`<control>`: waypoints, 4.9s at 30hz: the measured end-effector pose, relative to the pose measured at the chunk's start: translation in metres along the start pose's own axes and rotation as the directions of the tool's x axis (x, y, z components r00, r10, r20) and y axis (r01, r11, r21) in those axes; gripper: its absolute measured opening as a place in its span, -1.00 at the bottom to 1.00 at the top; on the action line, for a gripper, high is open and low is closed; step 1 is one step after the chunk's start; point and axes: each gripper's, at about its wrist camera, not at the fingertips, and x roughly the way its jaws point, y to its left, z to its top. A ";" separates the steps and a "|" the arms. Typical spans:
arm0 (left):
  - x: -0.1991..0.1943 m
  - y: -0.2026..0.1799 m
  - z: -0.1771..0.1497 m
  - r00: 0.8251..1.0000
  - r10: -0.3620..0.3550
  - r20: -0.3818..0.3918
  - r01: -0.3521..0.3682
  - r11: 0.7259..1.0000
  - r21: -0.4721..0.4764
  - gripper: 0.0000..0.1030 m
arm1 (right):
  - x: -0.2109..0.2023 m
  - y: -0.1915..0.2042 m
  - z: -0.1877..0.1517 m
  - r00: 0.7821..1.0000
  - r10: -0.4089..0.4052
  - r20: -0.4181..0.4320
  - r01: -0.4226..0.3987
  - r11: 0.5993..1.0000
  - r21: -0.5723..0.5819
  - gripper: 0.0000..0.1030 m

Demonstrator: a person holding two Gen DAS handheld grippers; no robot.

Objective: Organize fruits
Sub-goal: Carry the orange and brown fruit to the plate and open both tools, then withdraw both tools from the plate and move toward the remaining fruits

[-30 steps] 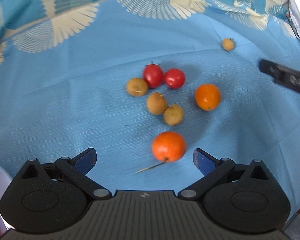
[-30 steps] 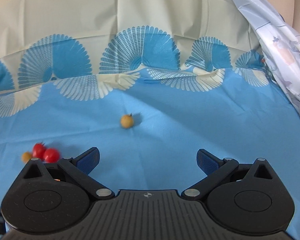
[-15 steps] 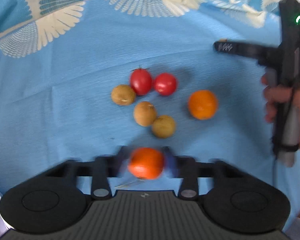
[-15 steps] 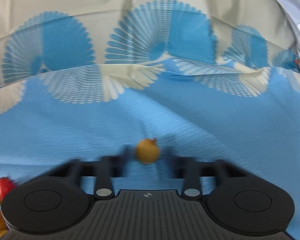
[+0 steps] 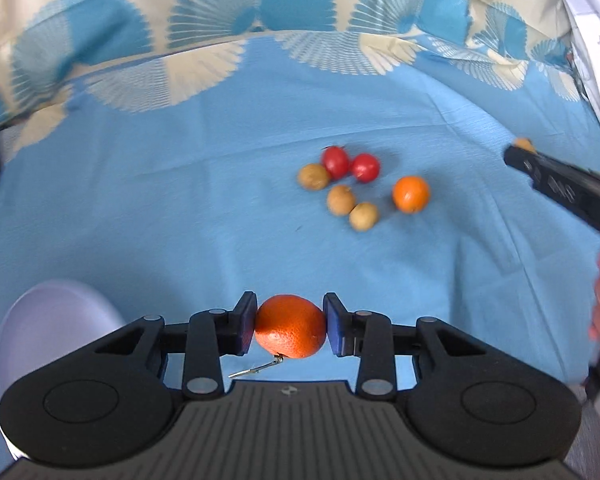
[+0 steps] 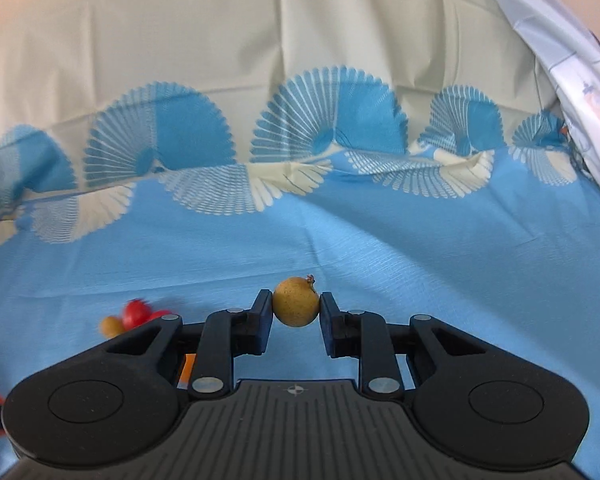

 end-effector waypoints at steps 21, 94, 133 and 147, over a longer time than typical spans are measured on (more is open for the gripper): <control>-0.186 0.137 -0.166 0.989 0.139 0.055 -0.123 0.964 -0.236 -0.22 | -0.242 0.188 -0.079 0.908 0.407 -0.096 -0.418 0.890 -0.182 -0.49; -0.080 0.243 -0.128 0.980 0.197 -0.027 -0.194 0.918 -0.347 -0.22 | -0.130 0.311 -0.097 0.871 0.409 -0.271 -0.485 0.802 -0.349 -0.49; -0.219 0.173 -0.209 0.929 0.328 0.172 -0.251 0.900 -0.356 0.99 | -0.270 0.246 -0.094 0.934 0.350 -0.075 -0.356 0.892 -0.278 0.96; -0.277 0.144 -0.244 0.891 0.373 0.259 -0.265 0.891 -0.370 0.99 | -0.351 0.225 -0.104 0.916 0.389 0.099 -0.345 0.890 -0.298 0.99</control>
